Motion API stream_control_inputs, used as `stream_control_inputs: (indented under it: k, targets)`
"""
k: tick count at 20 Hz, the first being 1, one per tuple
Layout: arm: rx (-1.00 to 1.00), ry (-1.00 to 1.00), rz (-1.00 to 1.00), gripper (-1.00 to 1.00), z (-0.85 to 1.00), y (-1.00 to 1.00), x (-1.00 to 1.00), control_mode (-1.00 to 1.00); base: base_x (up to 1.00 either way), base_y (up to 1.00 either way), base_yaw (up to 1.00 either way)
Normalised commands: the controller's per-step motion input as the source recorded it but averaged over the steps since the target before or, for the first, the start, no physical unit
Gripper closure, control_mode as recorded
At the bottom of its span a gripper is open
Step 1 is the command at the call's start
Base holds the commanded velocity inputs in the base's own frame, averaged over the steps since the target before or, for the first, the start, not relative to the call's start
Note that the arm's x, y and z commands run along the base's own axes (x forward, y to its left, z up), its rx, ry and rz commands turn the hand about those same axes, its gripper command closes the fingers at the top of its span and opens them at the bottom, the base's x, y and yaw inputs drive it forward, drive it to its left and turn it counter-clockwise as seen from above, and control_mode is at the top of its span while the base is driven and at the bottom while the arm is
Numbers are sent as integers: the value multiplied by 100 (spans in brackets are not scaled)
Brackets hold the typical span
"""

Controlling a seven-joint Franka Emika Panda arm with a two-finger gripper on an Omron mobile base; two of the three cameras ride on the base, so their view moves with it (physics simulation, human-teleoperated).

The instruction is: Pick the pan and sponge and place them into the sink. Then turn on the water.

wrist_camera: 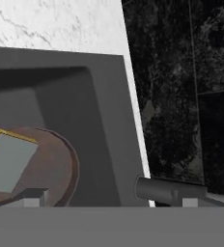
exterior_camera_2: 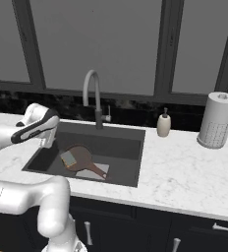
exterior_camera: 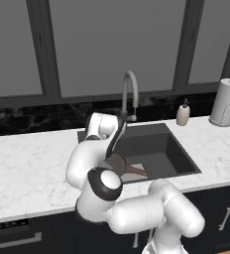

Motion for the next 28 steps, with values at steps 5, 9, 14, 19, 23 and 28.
stream_control_inputs:
  k: [5,9,14,19,23,28]
  targets:
    - [-2,-4,-14,-100,30,1,-1,-100,0,0,0]
    - [13,-36,-2,-100,34,0,-10,-100,0,0,0]
    - [34,-38,9,-100,78,-1,-9,-100,0,0,0]
    - [32,-8,29,-100,81,-6,-20,-100,0,0,0]
    - [13,0,33,-100,60,-28,-52,-100,0,0,0]
    - [0,0,30,-100,19,-46,-89,-100,0,0,0]
